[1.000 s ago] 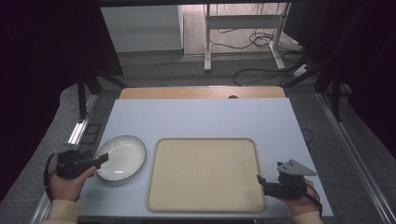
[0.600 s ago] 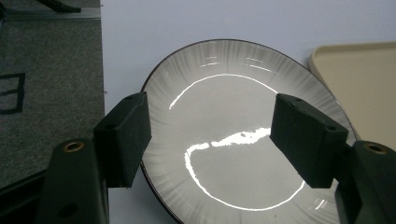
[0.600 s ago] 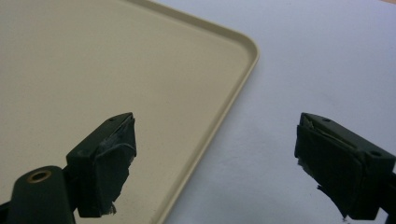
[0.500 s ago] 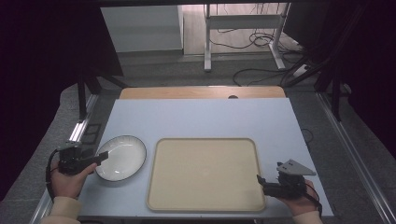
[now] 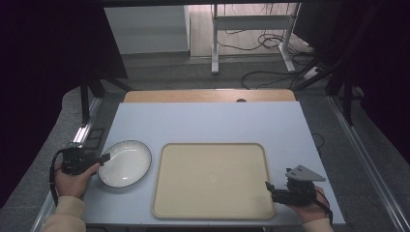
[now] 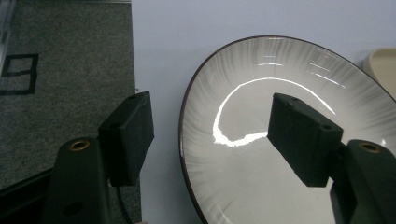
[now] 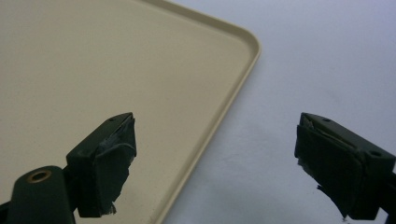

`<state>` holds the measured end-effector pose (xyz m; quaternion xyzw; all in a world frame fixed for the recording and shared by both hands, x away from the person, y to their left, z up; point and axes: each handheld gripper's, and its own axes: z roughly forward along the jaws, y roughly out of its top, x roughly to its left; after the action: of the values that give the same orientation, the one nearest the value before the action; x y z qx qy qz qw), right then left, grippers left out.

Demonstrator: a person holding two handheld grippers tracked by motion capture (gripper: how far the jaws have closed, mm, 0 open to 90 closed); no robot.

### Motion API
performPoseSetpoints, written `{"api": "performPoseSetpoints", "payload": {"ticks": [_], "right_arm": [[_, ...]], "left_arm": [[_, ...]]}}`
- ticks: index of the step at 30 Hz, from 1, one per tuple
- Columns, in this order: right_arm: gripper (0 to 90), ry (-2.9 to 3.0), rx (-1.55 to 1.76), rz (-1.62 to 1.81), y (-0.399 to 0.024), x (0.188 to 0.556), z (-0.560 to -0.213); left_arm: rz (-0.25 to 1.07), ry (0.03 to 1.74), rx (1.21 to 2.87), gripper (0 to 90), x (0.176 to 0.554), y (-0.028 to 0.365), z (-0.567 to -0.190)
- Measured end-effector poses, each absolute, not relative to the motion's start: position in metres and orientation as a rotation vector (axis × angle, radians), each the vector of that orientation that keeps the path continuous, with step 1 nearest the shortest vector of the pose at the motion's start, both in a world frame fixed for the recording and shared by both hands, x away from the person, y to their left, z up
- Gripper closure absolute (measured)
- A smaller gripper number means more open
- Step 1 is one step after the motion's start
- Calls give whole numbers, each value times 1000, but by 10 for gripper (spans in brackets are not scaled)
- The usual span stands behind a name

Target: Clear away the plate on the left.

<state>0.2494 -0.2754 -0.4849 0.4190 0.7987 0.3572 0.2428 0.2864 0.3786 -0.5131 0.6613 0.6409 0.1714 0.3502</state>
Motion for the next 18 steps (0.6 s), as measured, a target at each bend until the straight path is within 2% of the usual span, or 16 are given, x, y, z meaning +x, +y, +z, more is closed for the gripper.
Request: {"api": "performPoseSetpoints", "payload": {"ticks": [18], "right_arm": [[133,2189,1141,978,-277,250,-485]], "left_arm": [[380,1692,1736,374,296,384,-527]]}}
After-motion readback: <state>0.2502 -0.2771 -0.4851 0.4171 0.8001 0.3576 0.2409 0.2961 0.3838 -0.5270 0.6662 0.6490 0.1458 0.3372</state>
